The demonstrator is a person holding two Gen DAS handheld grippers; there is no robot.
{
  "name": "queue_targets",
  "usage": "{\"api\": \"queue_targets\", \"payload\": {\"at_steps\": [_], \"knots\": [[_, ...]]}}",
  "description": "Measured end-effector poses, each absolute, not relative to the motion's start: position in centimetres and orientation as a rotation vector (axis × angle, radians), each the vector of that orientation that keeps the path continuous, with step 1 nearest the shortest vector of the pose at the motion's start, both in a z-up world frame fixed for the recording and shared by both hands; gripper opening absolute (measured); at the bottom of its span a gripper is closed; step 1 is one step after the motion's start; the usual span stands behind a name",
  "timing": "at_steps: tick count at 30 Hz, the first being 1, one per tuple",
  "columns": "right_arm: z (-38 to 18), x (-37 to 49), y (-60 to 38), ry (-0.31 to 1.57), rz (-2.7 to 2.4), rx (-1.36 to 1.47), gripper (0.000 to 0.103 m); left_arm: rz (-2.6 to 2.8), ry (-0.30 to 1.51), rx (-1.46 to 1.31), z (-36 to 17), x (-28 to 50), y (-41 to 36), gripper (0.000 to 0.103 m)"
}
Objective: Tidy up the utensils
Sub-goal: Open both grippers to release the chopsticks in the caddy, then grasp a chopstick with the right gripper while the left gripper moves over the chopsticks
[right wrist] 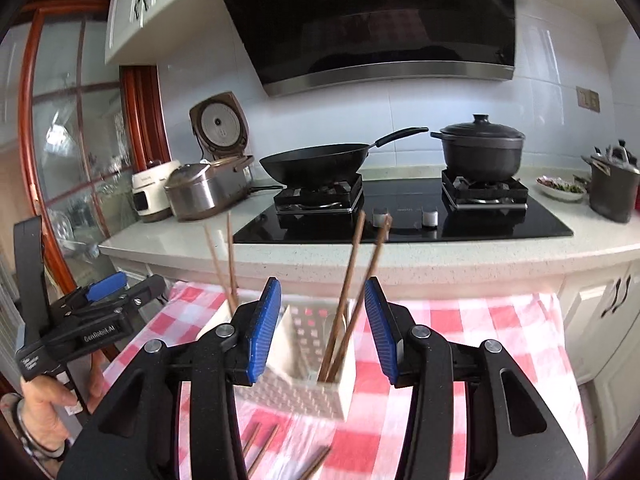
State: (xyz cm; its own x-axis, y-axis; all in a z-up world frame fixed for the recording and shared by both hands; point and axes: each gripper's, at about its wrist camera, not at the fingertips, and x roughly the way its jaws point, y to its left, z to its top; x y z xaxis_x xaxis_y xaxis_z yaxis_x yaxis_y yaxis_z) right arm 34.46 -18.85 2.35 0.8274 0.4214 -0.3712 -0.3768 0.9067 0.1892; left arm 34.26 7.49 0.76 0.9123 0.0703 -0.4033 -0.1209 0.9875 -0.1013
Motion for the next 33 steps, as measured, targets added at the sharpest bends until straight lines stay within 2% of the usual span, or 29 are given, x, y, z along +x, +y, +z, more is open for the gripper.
{"api": "queue_targets", "payload": {"at_steps": [16, 18, 23, 33], "knots": [[-8.1, 28.1, -20.6, 0.607, 0.351, 0.219, 0.043, 0.127, 0.53, -0.239, -7.6, 22.9, 8.9, 0.096], [-9.1, 27.9, -20.5, 0.633, 0.347, 0.221, 0.039, 0.113, 0.547, -0.248, -8.6, 22.0, 8.8, 0.096], [-12.0, 27.9, -19.0, 0.729, 0.352, 0.199, 0.023, 0.104, 0.591, -0.236, -11.1, 20.9, 7.9, 0.096], [-14.2, 28.4, -15.7, 0.82, 0.374, 0.172, 0.017, 0.115, 0.561, -0.146, -11.9, 19.6, 6.4, 0.096]]}}
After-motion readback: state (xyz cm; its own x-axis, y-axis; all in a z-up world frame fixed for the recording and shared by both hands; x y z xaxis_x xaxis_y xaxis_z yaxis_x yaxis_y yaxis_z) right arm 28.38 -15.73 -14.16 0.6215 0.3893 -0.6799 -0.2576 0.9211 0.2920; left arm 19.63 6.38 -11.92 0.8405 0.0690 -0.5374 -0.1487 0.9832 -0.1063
